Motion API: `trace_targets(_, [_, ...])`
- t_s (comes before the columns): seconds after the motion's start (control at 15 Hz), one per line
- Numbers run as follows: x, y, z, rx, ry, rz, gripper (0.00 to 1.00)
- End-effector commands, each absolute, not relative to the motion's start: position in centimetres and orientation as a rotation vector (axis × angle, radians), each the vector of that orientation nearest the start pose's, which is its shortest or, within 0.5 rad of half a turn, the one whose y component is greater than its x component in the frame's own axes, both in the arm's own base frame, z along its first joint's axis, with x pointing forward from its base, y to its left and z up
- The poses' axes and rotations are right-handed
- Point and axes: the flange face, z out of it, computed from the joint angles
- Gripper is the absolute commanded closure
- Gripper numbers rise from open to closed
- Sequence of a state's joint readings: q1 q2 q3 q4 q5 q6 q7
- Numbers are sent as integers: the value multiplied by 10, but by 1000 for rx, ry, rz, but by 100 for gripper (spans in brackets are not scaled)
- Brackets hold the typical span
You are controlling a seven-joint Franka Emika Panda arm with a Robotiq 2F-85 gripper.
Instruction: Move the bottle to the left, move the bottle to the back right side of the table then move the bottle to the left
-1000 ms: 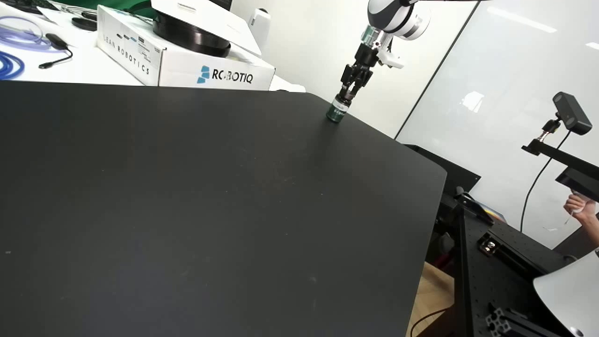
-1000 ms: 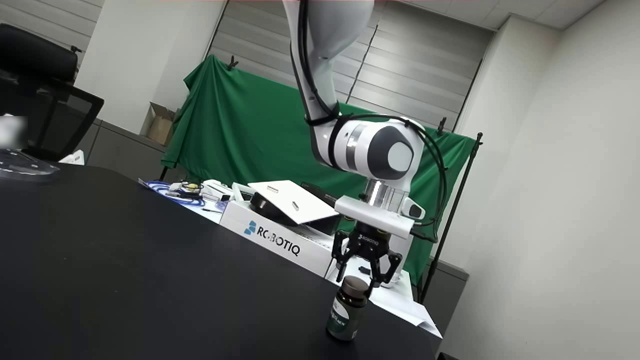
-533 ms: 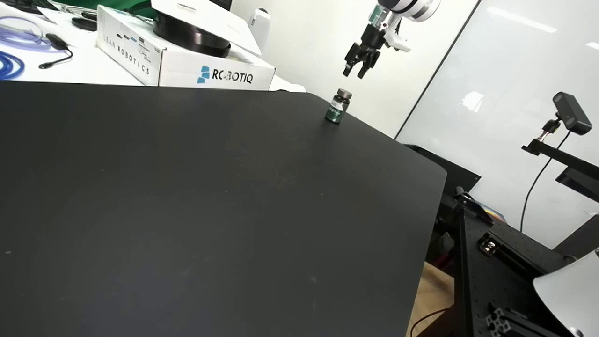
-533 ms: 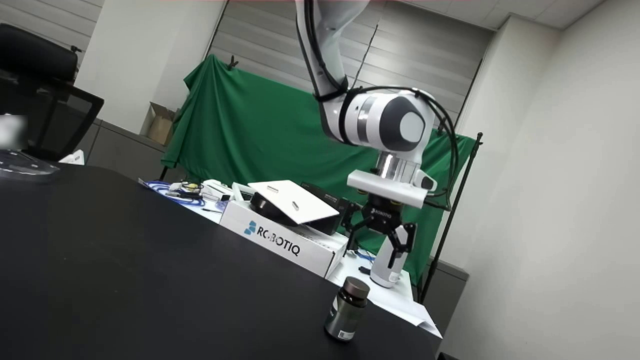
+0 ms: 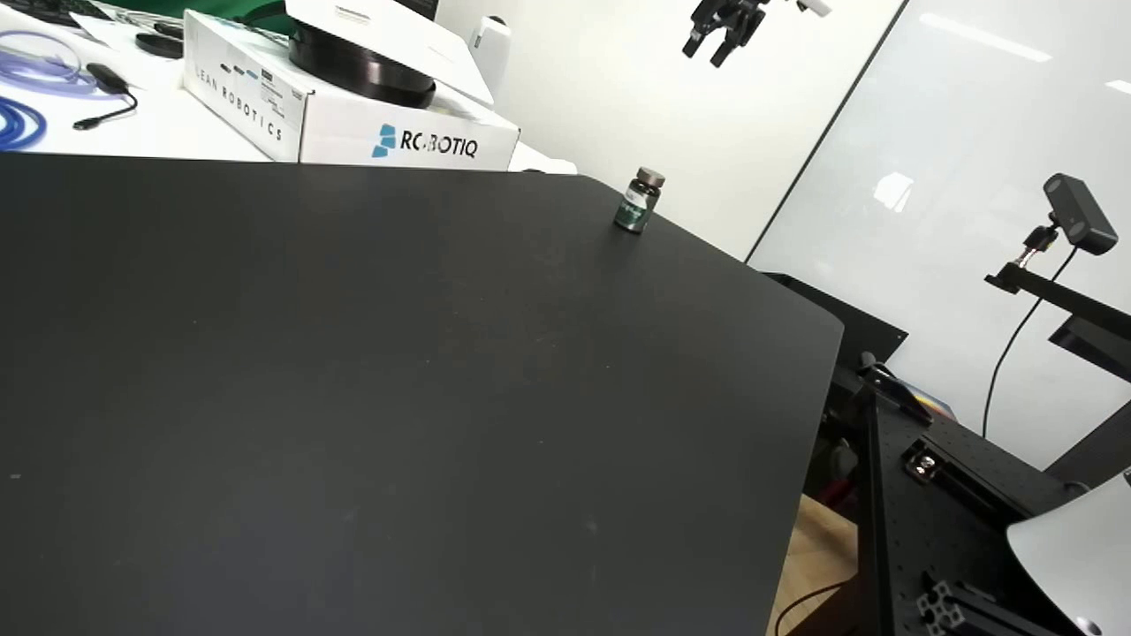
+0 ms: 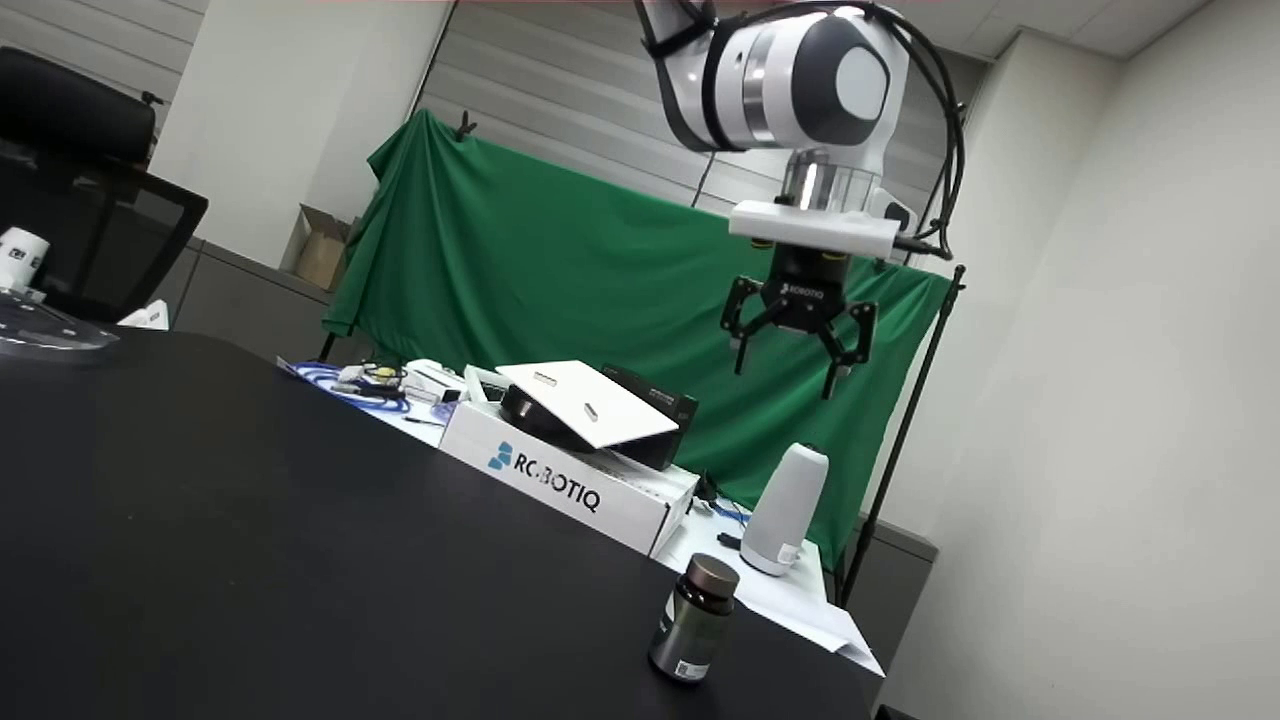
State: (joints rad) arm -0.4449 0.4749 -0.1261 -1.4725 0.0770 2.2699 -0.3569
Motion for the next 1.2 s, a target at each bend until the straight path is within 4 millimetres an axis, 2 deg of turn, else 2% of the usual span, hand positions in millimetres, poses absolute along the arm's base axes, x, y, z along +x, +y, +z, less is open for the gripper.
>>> trace_targets(0.0, [592,-359,481,-3223,359,-561,0])
trace_targets(0.27, [581,-345,500,-3220,348,-613,0])
trace_targets(0.6, [576,-336,501,-3222,343,-630,0])
trace_targets(0.8, [580,-340,490,-3235,332,-677,0])
trace_targets(1.13, [591,-353,450,-3239,345,-655,0])
